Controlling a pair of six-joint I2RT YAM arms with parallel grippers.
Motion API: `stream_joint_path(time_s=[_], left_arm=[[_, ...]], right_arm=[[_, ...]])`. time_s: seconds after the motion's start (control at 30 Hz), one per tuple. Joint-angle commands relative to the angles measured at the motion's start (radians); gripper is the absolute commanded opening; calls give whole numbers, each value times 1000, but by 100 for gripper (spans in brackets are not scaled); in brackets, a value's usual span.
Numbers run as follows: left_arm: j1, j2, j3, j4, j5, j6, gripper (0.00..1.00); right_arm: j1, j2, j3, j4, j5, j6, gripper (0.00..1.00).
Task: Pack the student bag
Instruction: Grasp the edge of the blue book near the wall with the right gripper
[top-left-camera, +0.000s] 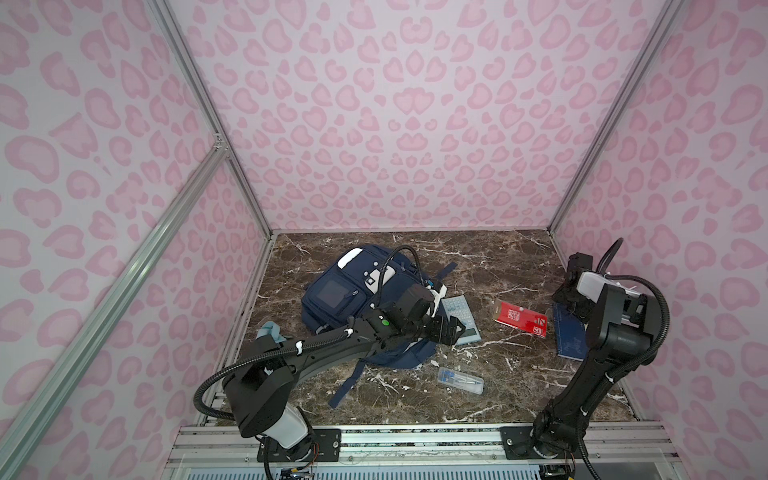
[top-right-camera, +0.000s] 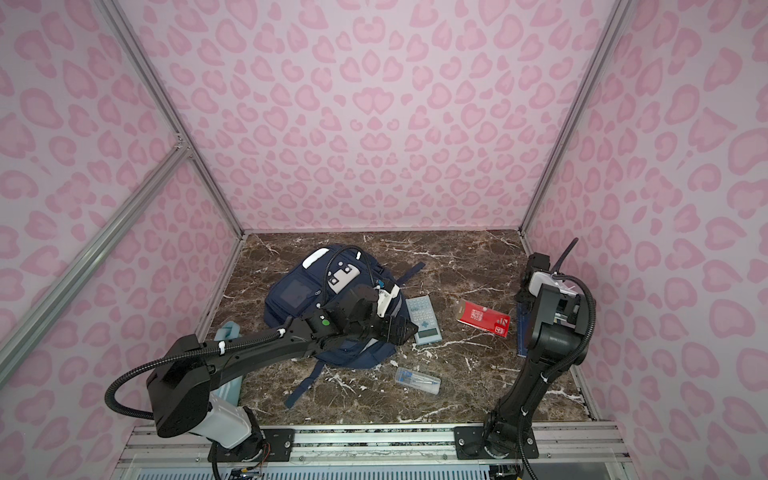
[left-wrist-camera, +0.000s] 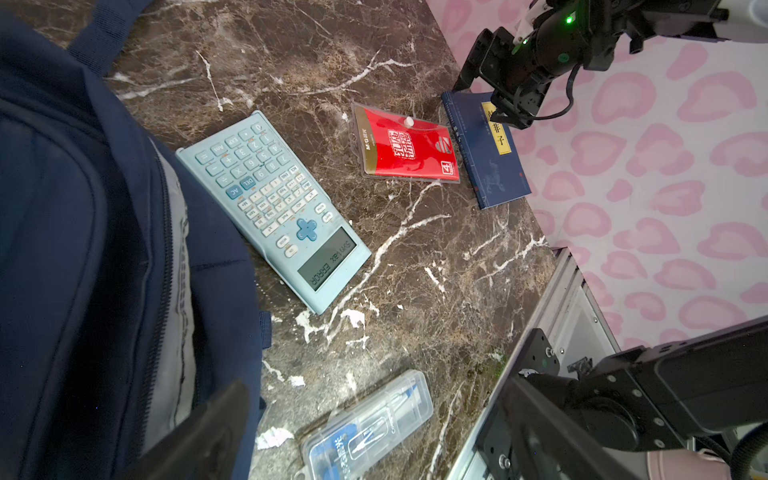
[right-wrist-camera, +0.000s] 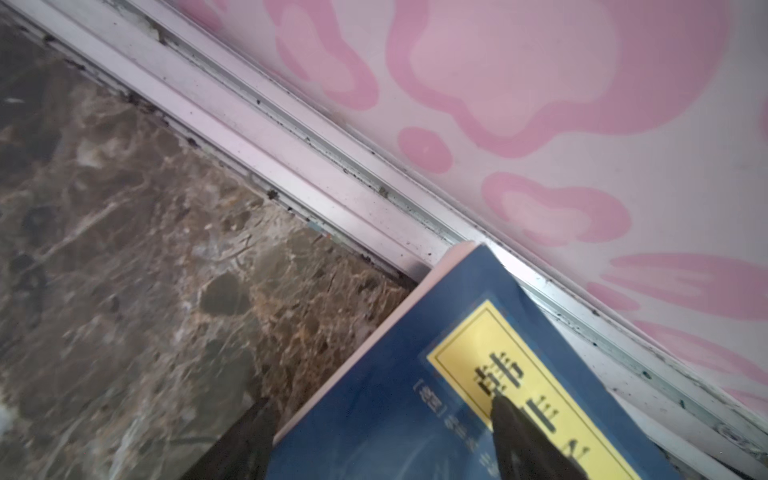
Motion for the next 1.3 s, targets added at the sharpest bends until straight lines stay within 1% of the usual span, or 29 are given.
stream_joint_path(time_s=[0.0,0.07,0.2,0.23,0.27,0.33,0.37,0.43,0.53,0.57,0.63,0.77,0.87,0.93,1.0,1.07,1.13,1.2,1.23,1.27], left_arm=[[0,8,8,29,10,0,98],[0,10,6,29,11,0,99],[0,4,0,27,9,0,99],[0,1,-3,26,5,2,99],[0,-2,-4,27,4,3,99],[1,-7,-5,26,3,6,98],[0,-9,-5,25,4,7,99],[0,-15,-8,31,2,6,99],[0,-18,-13,41,1,5,98],[0,-21,-16,43,4,5,99],[0,-27,-28,53,11,-1,99],[0,-37,-45,60,12,-6,99],[0,-55,-65,71,5,-11,99],[0,-63,-69,71,-4,-8,99],[0,-64,-68,63,-5,-6,99],[0,-67,-69,66,-5,-7,99],[0,-69,-66,66,-4,-8,99],[0,-68,-62,68,-5,-8,99],[1,-68,-60,66,-6,-8,99],[0,-66,-57,64,-6,-9,99]], right_arm=[[-11,23,1,-18,-34,4,83],[-17,25,-9,-28,-53,15,82],[1,-13,-57,-46,-59,8,76],[5,-24,-69,-53,-47,7,76],[11,-41,-83,-63,-21,2,74],[19,-83,-120,-67,-20,-19,64],[21,-104,-141,-68,-25,-22,63],[27,-154,-208,-47,-70,-10,63],[31,-216,-328,20,-200,22,63],[38,-235,-358,34,-223,29,63],[70,-269,-410,55,-252,42,63],[169,-332,-491,71,-253,81,63],[223,-370,-560,106,-309,115,63],[244,-398,-563,92,-301,112,64],[252,-449,-541,51,-242,94,65],[247,-495,-515,21,-180,83,69],[249,-525,-502,24,-188,77,69],[255,-528,-481,37,-252,62,69],[255,-525,-457,20,-244,57,70],[249,-519,-431,5,-206,44,71]])
